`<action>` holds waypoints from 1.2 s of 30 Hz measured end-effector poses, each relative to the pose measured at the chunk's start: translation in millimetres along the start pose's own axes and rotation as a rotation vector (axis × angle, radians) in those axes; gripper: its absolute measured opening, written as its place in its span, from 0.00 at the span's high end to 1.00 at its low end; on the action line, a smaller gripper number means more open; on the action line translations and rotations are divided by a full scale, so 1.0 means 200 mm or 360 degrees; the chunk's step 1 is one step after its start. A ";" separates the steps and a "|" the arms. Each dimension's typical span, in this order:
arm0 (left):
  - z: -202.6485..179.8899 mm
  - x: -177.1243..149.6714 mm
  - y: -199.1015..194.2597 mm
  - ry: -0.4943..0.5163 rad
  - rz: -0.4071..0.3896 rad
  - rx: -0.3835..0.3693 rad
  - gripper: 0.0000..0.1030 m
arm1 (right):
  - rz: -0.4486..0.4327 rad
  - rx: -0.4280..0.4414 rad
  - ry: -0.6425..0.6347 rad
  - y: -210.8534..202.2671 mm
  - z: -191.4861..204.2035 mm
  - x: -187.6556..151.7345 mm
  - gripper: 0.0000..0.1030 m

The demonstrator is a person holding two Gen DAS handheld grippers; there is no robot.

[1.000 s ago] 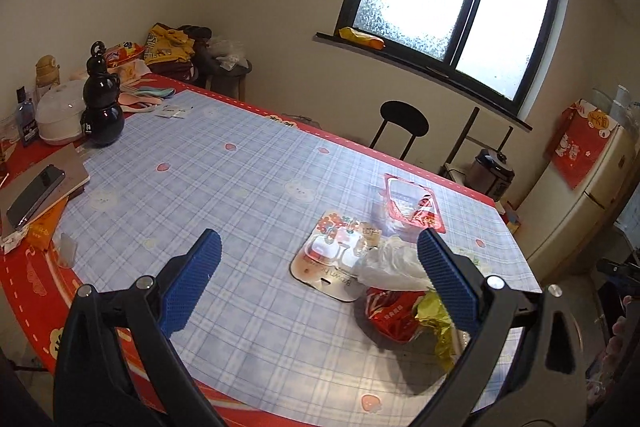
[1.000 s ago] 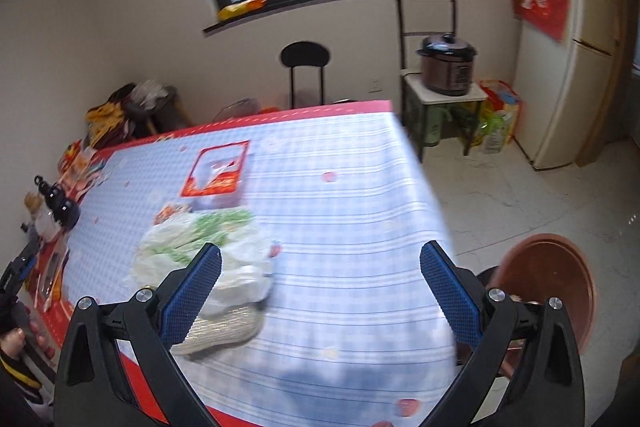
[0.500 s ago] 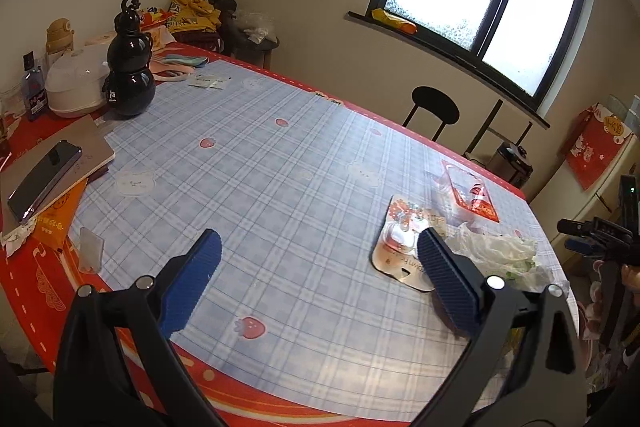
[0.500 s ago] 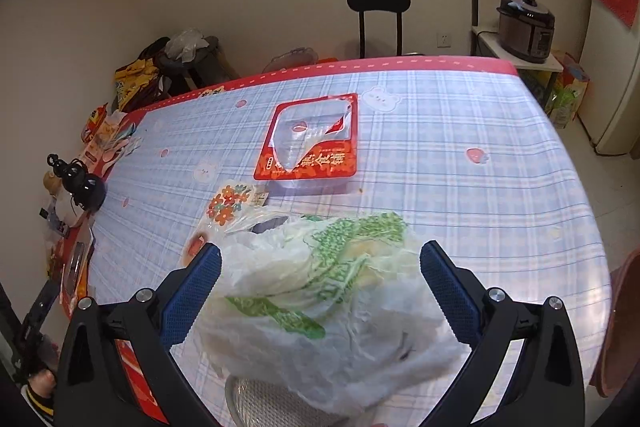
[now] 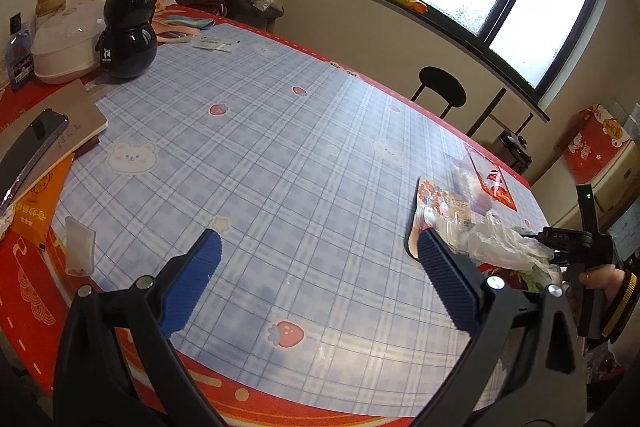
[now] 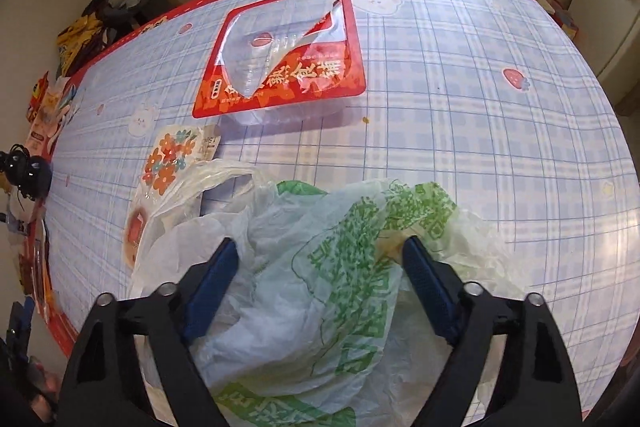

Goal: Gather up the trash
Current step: 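Grasp the white-and-green plastic bag with the right gripper and lift it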

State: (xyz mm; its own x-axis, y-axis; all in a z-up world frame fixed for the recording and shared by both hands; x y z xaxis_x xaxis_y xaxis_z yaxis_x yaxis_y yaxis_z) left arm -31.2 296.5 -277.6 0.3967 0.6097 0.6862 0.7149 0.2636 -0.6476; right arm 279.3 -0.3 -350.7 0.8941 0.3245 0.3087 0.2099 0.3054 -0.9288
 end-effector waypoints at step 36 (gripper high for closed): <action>-0.83 -0.31 0.27 0.0224 0.0347 -0.0547 0.32 | -0.0659 -0.0135 0.0198 -0.84 -0.58 -0.29 0.78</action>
State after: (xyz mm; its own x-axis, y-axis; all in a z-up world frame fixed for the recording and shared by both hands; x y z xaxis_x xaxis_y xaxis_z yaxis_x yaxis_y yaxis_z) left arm 78.5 148.1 -300.8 0.6173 0.5094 0.5996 0.7466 -0.1390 -0.6506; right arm 238.3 -174.9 -237.3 0.7675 0.0785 0.6362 0.5876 0.3107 -0.7472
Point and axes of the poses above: each gripper's, at about its wrist camera, not at the fingertips, and y roughly the way its jaws point, z to its left, x to its top, the point moved 10 cm from there along y, roughly the way its jaws point, and after that the axes turned 3 degrees about -z, right-handed, at the moved point
